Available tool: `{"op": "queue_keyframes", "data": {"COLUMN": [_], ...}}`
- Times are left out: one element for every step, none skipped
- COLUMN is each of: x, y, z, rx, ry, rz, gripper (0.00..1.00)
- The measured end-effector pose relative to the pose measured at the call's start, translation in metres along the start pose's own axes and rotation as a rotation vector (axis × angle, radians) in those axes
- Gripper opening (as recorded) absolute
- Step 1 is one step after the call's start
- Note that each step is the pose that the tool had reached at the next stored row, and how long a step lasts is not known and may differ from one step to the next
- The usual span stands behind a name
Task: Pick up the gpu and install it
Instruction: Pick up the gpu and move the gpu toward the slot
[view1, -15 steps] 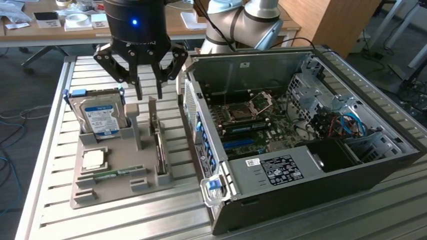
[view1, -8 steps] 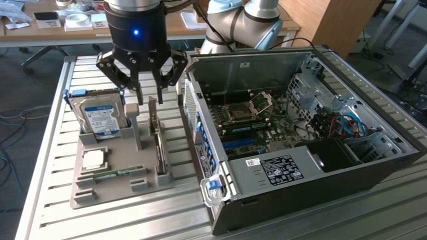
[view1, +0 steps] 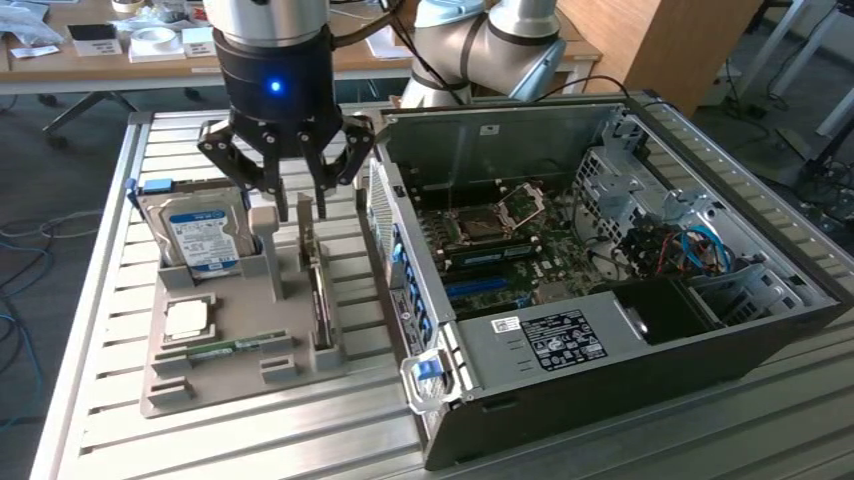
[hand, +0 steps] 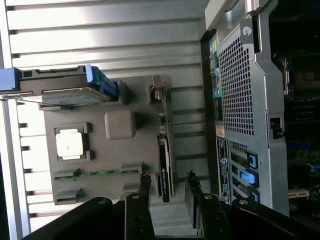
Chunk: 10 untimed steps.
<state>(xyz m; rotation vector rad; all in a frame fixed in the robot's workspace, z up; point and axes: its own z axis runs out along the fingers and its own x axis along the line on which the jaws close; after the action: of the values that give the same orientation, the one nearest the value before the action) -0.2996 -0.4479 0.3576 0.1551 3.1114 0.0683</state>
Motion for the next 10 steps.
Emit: {"op": "queue_keyframes", "data": {"x": [0.0, 0.0, 0.0, 0.0, 0.0, 0.0, 0.0, 0.0, 0.0, 0.0], "y": [-0.0001, -0.0002, -0.0002, -0.0003, -0.0004, -0.0005, -0.0006, -0.0006, -0.0007, -0.0008], "z": [0.0018, 0.0036, 0.0054, 0.0072, 0.0091, 0.011, 0.0127, 0.0146, 0.0163, 0.0181], "rx": [0.0, 0.0, 0.0, 0.0001, 0.0, -0.0001, 0.0, -0.0001, 0.0, 0.0], "ry": [0.0, 0.0, 0.0, 0.0001, 0.0, 0.0, 0.0, -0.0001, 0.0, 0.0], "rz": [0.0, 0.0, 0.0, 0.0, 0.0, 0.0, 0.0, 0.0, 0.0, 0.0], "gripper": [0.42, 0.42, 0.42, 0.42, 0.42, 0.42, 0.42, 0.42, 0.42, 0.42]}}
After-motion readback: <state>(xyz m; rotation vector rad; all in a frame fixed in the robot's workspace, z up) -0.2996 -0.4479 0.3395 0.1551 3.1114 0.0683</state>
